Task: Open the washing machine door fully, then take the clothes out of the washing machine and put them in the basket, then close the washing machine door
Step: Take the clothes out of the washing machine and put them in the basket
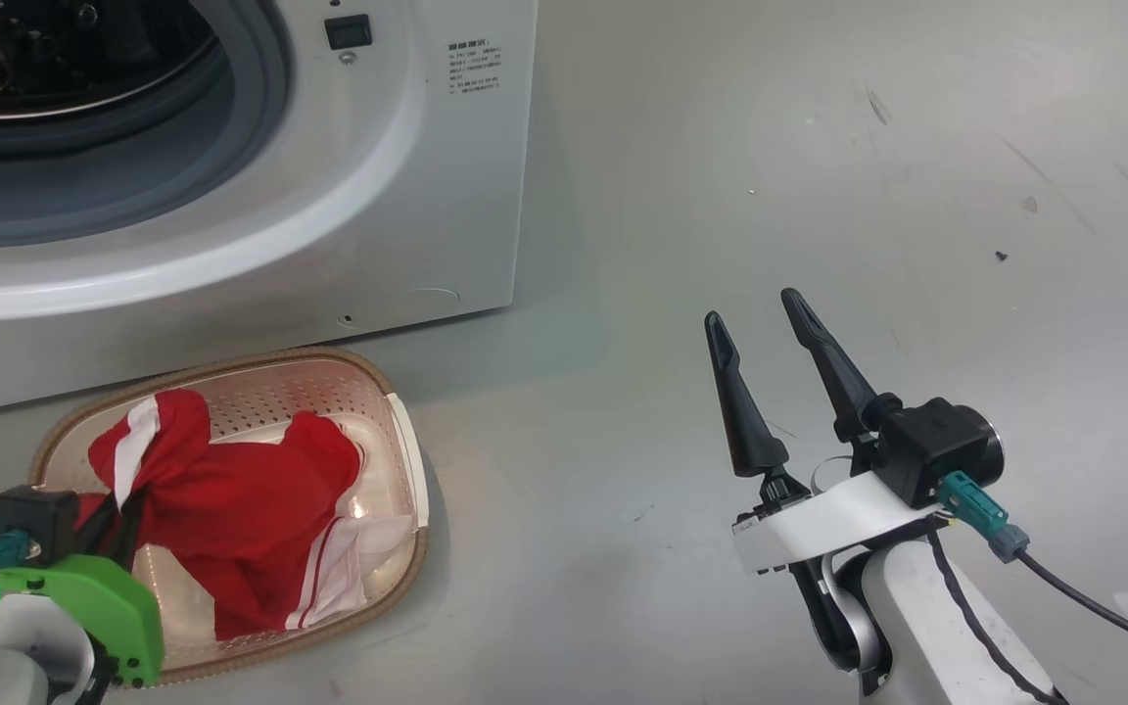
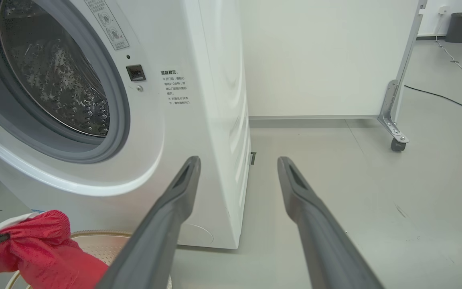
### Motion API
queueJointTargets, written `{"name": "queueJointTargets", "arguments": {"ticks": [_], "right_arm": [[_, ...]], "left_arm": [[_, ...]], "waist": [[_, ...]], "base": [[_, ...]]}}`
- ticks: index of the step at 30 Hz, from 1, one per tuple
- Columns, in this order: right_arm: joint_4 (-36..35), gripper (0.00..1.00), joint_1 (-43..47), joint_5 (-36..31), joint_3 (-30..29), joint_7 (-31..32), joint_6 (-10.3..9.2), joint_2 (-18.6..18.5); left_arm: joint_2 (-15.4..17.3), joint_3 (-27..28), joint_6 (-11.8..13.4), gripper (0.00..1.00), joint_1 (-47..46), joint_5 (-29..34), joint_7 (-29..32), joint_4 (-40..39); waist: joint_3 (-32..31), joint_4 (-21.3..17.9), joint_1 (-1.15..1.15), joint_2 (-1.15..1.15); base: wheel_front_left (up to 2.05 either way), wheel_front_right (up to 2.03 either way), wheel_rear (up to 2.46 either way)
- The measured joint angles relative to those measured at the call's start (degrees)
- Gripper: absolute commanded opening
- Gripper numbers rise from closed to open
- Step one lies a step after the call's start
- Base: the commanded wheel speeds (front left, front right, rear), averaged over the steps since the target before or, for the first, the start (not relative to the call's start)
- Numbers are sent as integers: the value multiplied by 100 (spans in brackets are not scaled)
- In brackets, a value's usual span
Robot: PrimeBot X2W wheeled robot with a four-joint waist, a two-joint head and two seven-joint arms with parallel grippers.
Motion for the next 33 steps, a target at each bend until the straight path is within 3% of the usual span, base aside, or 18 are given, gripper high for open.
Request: {"name": "queueJointTargets", "arguments": {"ticks": [16,33], "right_arm": [[-290,100,-207,186,230,0,-145,2],[-565,100,-374,193,226,0,-254,9]], "left_arm": [[339,-298,-1,0,-534,241,671,650],[354,-133,-1,0,-1296,130,901,1202]], "waist": [[803,-470,0,0],[1556,-862,0,0]], "base": [[0,0,0],[0,0,0]]}}
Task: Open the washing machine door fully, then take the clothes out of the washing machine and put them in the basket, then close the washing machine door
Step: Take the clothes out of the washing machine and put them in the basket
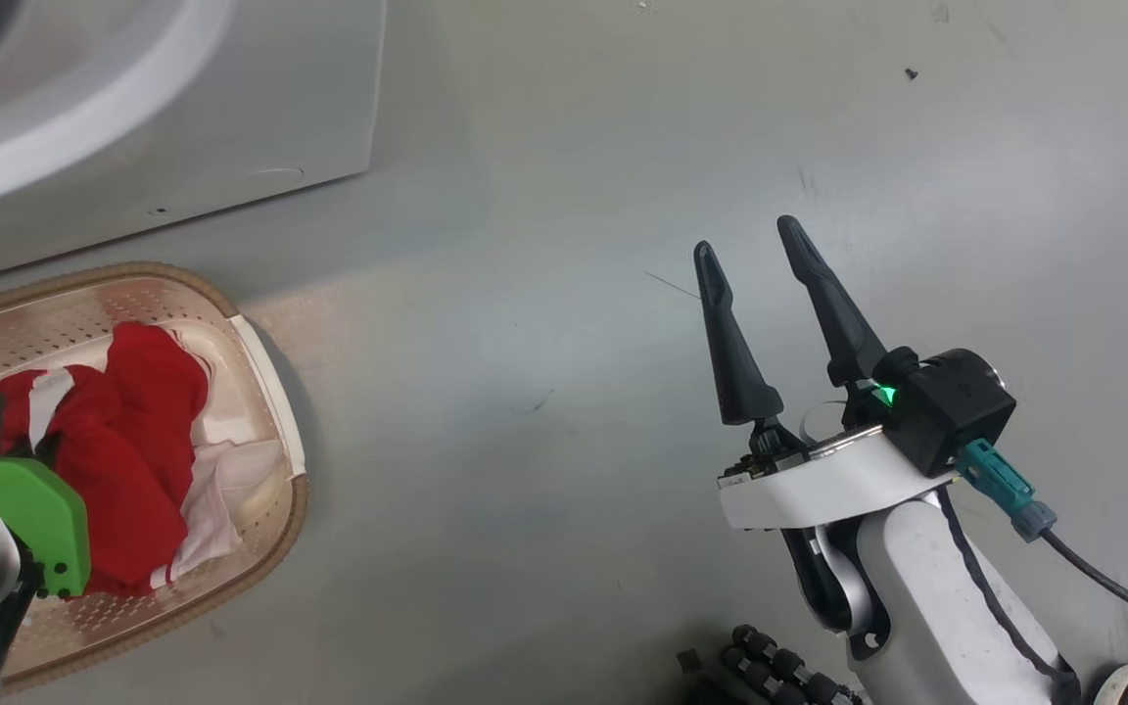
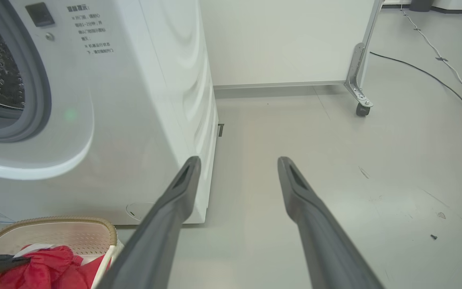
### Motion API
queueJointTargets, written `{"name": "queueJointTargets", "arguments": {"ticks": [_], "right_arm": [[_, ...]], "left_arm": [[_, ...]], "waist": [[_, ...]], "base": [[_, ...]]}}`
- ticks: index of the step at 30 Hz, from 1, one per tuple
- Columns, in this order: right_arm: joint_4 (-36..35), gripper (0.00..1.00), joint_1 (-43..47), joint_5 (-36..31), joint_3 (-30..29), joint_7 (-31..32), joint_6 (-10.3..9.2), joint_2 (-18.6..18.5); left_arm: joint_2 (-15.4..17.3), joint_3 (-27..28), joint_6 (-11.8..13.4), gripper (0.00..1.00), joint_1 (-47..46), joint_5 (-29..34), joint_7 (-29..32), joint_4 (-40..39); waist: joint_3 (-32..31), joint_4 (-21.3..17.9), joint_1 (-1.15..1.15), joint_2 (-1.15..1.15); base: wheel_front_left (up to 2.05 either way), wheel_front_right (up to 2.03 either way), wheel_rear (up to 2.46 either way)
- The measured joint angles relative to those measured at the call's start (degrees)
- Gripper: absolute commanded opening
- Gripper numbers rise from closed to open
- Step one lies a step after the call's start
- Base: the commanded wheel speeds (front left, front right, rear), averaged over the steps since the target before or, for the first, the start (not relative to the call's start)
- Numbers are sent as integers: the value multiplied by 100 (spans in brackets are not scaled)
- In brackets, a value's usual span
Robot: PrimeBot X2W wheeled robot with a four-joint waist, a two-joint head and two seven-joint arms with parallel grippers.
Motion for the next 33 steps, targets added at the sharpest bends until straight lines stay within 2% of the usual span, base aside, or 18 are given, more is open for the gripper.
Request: {"name": "queueJointTargets", "arguments": {"ticks": [13,14,15,16,33], "right_arm": [[-21,100,-121,-63,-81,0,-47,2],[-20,100,-121,-64,-81,0,-51,1],[-20,100,-121,-64,-89,0,-51,1],[-20,100,-121,-64,-99,0,-52,1],[99,100,-205,-92,-176,0,-57,0]], "left_arm": [[-126,-2,0,0,-369,-107,79,633],[-203,44,0,47,-450,-152,-36,792],[-213,52,0,47,-481,-159,-37,811],[-221,55,0,100,-519,-169,-36,853],[-358,62,0,100,-700,-183,-626,1334]], "waist": [[269,78,0,0],[279,99,0,0],[279,104,0,0],[278,109,0,0],[-24,253,0,0]], "base": [[0,0,0],[0,0,0],[0,0,0],[0,0,0],[0,0,0]]}}
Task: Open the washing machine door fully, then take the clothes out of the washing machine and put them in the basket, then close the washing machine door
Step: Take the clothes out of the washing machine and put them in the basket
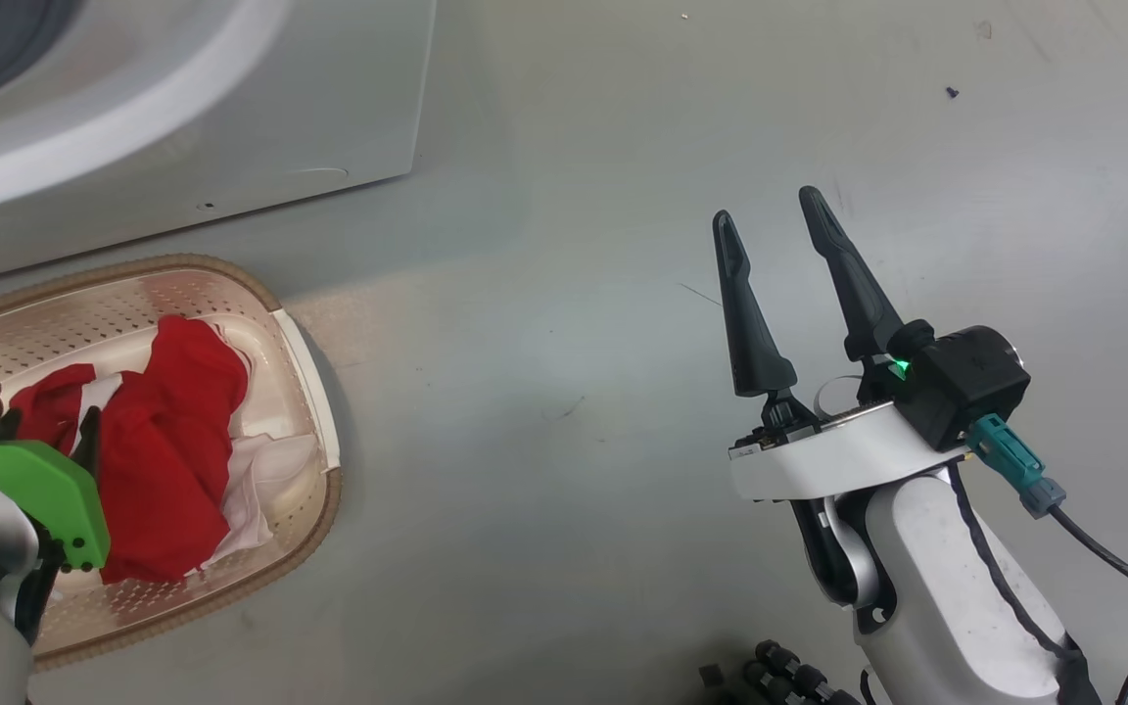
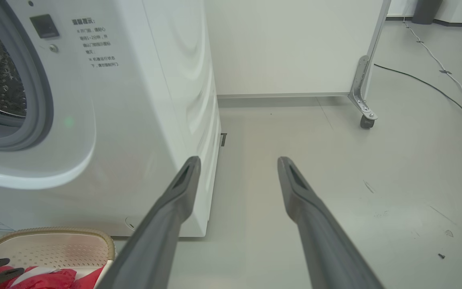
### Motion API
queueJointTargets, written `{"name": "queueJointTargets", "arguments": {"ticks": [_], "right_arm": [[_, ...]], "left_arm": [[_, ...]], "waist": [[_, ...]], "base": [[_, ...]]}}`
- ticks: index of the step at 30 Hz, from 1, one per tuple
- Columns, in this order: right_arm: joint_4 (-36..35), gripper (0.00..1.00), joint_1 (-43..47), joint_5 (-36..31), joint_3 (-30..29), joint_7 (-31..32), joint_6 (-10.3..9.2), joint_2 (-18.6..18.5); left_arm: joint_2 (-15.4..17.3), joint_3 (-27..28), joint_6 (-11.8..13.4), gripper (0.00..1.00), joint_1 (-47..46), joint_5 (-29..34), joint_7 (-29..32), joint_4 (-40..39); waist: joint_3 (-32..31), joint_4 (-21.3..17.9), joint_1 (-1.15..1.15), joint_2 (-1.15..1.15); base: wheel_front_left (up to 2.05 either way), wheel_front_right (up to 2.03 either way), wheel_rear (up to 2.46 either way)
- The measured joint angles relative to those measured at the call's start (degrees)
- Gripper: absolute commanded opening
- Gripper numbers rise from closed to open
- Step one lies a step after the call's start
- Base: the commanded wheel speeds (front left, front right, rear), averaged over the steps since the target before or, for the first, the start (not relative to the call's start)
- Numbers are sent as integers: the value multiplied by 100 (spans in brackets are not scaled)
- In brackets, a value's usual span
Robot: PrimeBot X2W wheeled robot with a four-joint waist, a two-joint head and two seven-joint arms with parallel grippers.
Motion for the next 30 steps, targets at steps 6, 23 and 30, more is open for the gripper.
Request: {"name": "queueJointTargets", "arguments": {"ticks": [6,23,30], "right_arm": [[74,100,-23,-15,-57,0,-1,-2],[477,100,18,-123,-303,0,1,-7],[598,100,179,-179,-401,0,18,-9]], "left_arm": [[-125,-10,0,100,-5,0,-354,80],[-637,-254,0,100,62,-1,-1321,123],[-786,-441,0,100,216,-29,-1501,-151]], "waist": [[-243,73,0,0],[-1244,498,0,0],[-1651,713,0,0]], "base": [[0,0,0],[0,0,0],[0,0,0]]}}
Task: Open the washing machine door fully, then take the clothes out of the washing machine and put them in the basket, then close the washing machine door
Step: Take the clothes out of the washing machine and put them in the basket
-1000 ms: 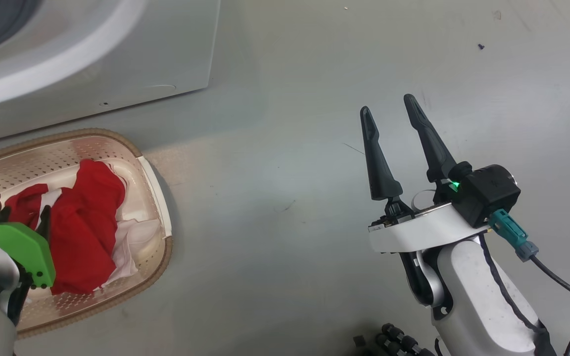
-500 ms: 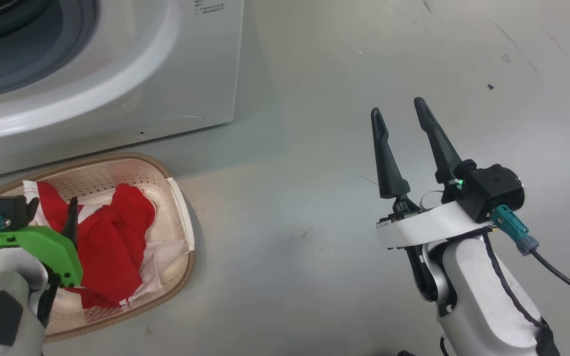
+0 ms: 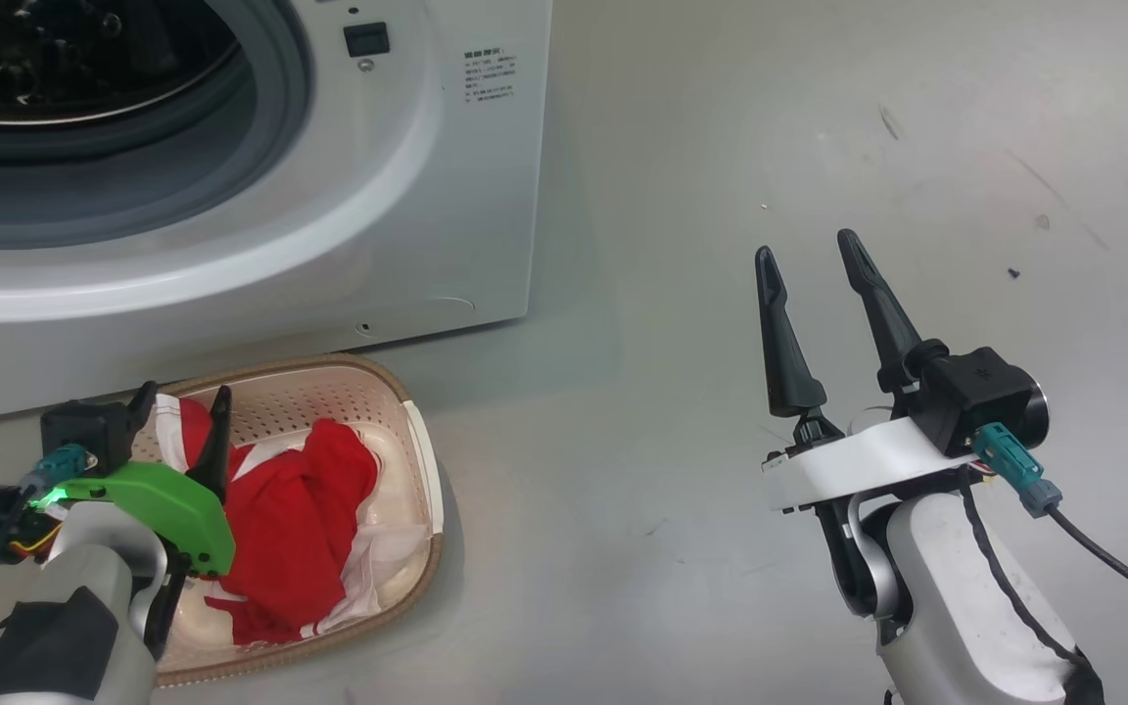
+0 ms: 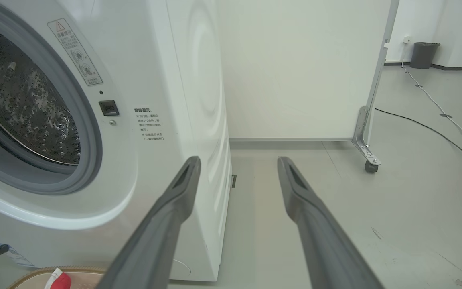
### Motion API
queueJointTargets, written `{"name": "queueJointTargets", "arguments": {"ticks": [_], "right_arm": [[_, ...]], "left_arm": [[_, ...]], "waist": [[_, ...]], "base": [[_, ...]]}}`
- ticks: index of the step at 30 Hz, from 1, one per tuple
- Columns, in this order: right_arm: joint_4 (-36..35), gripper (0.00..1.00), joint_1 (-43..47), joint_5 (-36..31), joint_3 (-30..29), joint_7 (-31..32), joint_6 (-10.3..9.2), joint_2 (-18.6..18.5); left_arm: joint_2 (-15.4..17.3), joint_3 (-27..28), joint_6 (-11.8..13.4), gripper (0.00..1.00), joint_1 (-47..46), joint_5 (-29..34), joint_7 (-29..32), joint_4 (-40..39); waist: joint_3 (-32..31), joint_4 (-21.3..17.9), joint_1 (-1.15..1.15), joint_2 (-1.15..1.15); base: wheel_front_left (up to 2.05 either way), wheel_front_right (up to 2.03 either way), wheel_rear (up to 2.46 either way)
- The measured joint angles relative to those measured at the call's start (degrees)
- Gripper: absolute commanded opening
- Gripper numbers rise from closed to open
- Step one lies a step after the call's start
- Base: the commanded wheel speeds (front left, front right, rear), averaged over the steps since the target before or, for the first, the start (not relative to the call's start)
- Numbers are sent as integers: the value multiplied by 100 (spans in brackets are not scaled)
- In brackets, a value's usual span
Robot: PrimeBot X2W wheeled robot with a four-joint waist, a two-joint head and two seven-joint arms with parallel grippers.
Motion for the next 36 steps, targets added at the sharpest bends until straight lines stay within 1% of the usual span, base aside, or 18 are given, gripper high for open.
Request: {"name": "queueJointTargets", "arguments": {"ticks": [12,13,24,30,36], "right_arm": [[134,100,282,-12,-101,0,159,-1],[146,100,311,-23,-118,0,198,-1],[176,100,654,-53,-275,0,302,-25],[175,100,742,-94,-313,0,399,-35],[143,100,799,-105,-345,0,452,-33]], "left_arm": [[-76,-30,0,100,296,-93,-97,-624],[-78,-15,0,100,329,-98,-97,-667],[-76,427,0,100,775,-141,-96,-1716],[-78,603,0,100,1155,-133,-96,-2131],[-77,716,21,100,1450,-71,-96,-2493]], "waist": [[-619,329,0,0],[-672,355,0,0],[-1207,621,0,0],[-1420,744,0,0],[-1522,833,0,0]], "base": [[0,0,0],[0,0,0],[0,0,0],[0,0,0],[0,0,0]]}}
